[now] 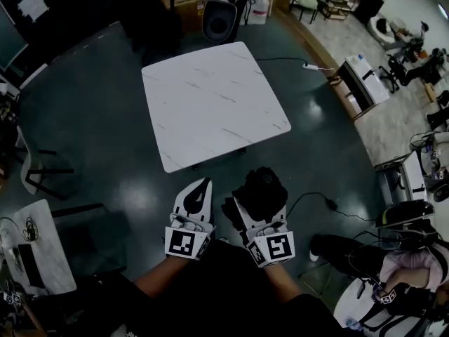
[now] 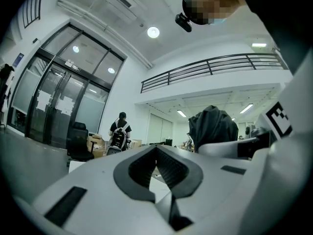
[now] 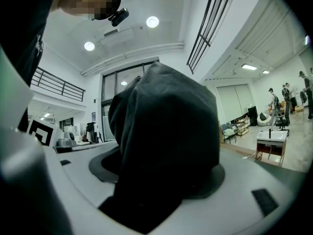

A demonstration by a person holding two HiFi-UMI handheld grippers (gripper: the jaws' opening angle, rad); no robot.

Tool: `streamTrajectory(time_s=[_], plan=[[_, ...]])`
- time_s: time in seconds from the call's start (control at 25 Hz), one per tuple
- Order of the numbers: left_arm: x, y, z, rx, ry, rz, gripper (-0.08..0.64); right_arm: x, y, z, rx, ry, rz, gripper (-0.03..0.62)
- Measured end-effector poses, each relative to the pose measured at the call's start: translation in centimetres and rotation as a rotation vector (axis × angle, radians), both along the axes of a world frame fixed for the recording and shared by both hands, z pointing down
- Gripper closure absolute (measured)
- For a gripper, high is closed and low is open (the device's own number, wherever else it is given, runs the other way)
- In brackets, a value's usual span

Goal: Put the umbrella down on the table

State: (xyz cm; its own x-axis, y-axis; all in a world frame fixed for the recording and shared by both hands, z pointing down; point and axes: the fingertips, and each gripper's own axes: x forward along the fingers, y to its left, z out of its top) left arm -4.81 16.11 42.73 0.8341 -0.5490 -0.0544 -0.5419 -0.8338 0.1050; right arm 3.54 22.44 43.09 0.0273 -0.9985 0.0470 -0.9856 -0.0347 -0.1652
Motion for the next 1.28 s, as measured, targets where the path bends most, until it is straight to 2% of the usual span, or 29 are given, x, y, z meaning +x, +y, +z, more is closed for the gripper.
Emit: streamTrajectory(time_s=[0.32, 0.4, 0.52, 0.68, 0.92, 1.08, 1.28], plan=[[-0.5, -9.5, 0.1, -0.038, 0.053, -0.016, 0.553, -0.1, -9.8, -0.3, -0.034, 0.044, -0.014, 0.255], [-0.8, -12.0, -0.6, -0.042, 0.074, -0.020, 0.553, -0.3, -12.5, -0.5, -0.044, 0.040, -0.022, 0.255], [-1.3, -15.4, -0.6, -0.052, 0.065, -0.034, 0.553, -0.3, -16.2, -0.5, -0.060, 0.032, -0.028, 0.255], [-1.0, -18.4, -0.7, -0.080, 0.097, -0.002, 0.553, 0.1, -19.8, -0.4, -0.078, 0.014, -0.005, 0.255], [2.0, -21.6, -0.6, -0.101, 0.119, 0.035, 0.553, 3.4, -21.7, 0.8, -0.125, -0.023, 0.057, 0.255], [5.0, -23.0, 0.0, -0.091, 0.100, 0.066, 0.554, 6.8, -22.8, 1.9, -0.145, -0.038, 0.105, 0.255], [8.7, -25.6, 0.5, -0.075, 0.086, 0.064, 0.553, 10.9, -25.9, 3.4, -0.151, -0.055, 0.108, 0.255]])
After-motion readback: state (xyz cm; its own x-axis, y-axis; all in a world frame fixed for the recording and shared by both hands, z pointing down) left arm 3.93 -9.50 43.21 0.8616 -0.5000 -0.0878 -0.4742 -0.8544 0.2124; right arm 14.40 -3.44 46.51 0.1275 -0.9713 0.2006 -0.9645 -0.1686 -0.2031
